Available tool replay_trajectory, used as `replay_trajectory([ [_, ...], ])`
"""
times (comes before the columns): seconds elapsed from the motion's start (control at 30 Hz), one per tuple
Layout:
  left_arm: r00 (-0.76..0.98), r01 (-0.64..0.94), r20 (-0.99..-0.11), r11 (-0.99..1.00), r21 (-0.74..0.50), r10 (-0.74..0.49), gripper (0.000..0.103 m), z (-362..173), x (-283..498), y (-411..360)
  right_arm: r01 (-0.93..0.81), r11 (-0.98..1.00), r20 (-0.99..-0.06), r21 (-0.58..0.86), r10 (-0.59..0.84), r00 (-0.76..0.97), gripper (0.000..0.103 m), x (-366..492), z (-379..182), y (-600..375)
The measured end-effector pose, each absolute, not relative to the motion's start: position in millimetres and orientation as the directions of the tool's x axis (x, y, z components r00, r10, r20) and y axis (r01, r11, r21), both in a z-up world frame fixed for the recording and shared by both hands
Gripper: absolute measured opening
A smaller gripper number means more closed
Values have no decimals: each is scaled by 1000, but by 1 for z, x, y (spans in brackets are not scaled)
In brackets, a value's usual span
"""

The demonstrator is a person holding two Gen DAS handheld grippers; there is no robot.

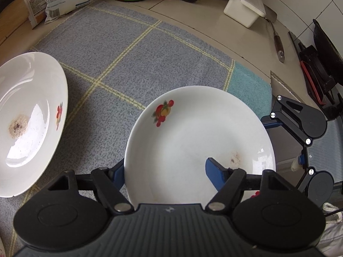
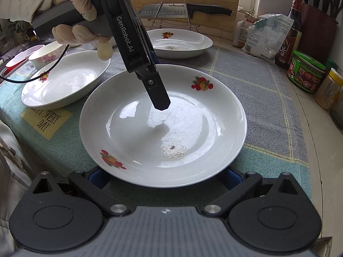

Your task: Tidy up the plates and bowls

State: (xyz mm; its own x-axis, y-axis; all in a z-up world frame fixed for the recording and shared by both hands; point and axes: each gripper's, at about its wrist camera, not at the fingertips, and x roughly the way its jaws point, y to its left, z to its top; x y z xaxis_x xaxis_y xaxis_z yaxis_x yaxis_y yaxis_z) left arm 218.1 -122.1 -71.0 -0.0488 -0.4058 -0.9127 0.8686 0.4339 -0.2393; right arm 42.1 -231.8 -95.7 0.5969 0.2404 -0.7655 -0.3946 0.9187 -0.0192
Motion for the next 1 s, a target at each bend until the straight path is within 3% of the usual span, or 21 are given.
replay_trajectory([
  [1.0,-93,870,-902,406,-279,-421,72,-71,224,-120,-443,896,-798,-33,243,552,103,49,-92,-230],
])
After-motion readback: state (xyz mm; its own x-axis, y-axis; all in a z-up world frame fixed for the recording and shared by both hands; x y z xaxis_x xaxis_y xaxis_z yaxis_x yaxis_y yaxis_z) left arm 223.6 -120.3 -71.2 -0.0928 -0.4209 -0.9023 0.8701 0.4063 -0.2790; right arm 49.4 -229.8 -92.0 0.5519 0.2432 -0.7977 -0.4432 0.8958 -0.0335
